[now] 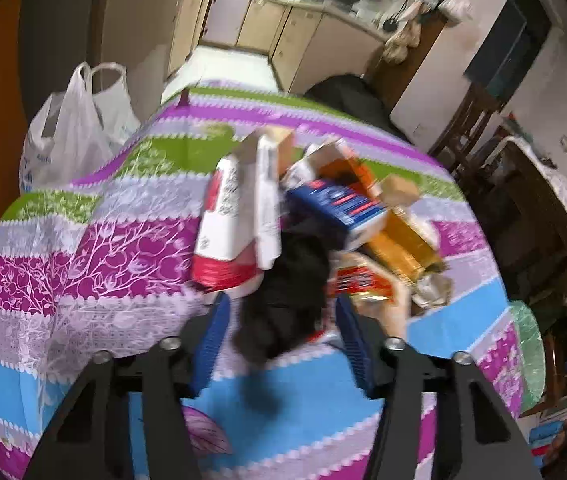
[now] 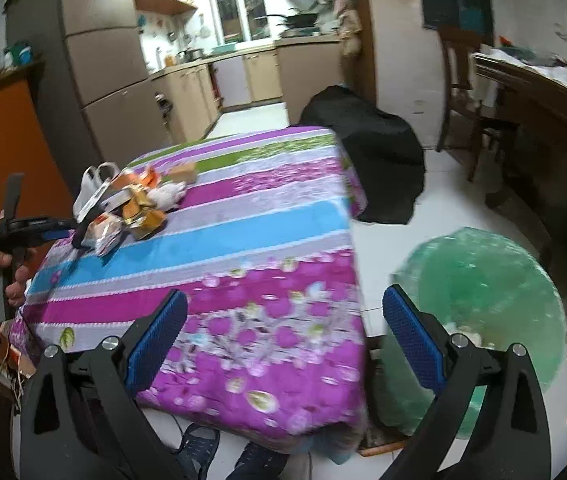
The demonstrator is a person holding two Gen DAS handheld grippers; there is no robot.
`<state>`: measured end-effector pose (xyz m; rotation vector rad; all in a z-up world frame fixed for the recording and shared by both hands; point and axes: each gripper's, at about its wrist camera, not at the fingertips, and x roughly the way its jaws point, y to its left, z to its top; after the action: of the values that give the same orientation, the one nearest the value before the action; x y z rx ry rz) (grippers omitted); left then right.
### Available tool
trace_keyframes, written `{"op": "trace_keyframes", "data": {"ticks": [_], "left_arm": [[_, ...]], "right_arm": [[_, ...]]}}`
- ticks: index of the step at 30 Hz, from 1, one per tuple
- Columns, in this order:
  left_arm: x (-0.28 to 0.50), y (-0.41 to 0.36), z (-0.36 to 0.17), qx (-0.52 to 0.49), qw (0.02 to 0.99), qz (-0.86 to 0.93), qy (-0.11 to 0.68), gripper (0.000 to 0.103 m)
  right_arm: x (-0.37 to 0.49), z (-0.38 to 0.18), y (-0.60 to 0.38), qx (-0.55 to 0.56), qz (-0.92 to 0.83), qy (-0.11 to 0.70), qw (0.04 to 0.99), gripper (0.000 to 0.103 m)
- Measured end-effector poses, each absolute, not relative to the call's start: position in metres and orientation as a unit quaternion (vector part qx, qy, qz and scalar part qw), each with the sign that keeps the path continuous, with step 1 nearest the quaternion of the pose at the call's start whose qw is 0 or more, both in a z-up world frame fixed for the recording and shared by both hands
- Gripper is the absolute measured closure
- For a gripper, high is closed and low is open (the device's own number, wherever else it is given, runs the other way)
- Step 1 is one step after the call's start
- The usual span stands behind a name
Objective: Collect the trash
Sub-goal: 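Grasp the black sock with the left tool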
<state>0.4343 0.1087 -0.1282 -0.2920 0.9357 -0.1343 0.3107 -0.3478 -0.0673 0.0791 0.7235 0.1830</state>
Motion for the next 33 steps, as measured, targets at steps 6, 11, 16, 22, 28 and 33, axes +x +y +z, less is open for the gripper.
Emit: {"op": "trace_keyframes", "data": {"ticks": [6, 11, 16, 22, 28, 33], "left_arm": [[0.454, 0.103, -0.141, -0.134, 0.875, -0.080, 0.459, 0.056], [0.467, 0.092, -0.154, -0.128, 0.872, -0.084, 0.465, 0.052], [0.462, 0.090, -0.158, -0.139, 0.876, -0.089, 0.454, 0.061], [0.429, 0.095, -0.152, -0.143, 0.887, -0.102, 0.427, 0.062], [0.381, 0.116, -0.139, -0.158, 0.895, -0.105, 0.405, 0.062], [0.352, 0.144, -0.138, -0.170, 0.897, -0.089, 0.399, 0.062]], "right_arm": [[0.316, -0.067, -0.312, 0.024, 0.107, 0.357, 0.928, 0.008], [0.319, -0.066, -0.302, 0.015, 0.115, 0.361, 0.925, 0.008], [0.323, -0.065, -0.282, 0.003, 0.135, 0.362, 0.922, 0.008], [0.328, -0.062, -0.250, -0.015, 0.184, 0.357, 0.916, 0.008], [0.349, -0.055, -0.199, -0.015, 0.258, 0.358, 0.897, 0.016], [0.391, -0.049, -0.136, 0.006, 0.329, 0.376, 0.866, 0.021]]}}
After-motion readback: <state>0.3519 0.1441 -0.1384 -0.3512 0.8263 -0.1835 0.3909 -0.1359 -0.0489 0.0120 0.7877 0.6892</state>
